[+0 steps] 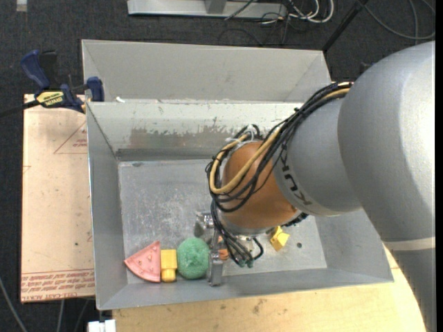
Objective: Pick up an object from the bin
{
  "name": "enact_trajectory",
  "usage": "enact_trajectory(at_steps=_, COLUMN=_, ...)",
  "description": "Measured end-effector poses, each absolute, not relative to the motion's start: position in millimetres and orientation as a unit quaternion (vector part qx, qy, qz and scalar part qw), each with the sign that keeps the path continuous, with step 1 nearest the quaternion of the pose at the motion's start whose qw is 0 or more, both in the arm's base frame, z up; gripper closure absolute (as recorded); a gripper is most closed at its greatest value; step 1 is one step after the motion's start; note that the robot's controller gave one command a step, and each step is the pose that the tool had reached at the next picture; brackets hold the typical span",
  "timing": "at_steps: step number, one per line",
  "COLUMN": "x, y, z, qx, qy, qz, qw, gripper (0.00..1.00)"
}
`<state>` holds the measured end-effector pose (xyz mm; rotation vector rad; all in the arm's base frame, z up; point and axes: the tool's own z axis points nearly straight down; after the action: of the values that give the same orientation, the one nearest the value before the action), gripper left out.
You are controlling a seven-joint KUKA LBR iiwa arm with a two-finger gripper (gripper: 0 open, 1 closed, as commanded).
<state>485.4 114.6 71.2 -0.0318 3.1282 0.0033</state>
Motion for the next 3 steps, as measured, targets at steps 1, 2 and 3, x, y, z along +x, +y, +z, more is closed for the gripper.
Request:
enact_trajectory(at_steps=1, x=494.4, y=147, z=86, qx=-0.065, qy=0.998, qz=0.000, qw=-0.003, gripper=0.00)
enact_trajectory(at_steps=2, x=488.8, y=145, z=87, qx=-0.018, qy=1.000, qz=0.002, qw=0.003, gripper=1.00)
enact_trajectory(at_steps=3, x=486.2, y=144, z=72, qx=-0.018, qy=1.000, qz=0.002, qw=0.004, gripper=0.00)
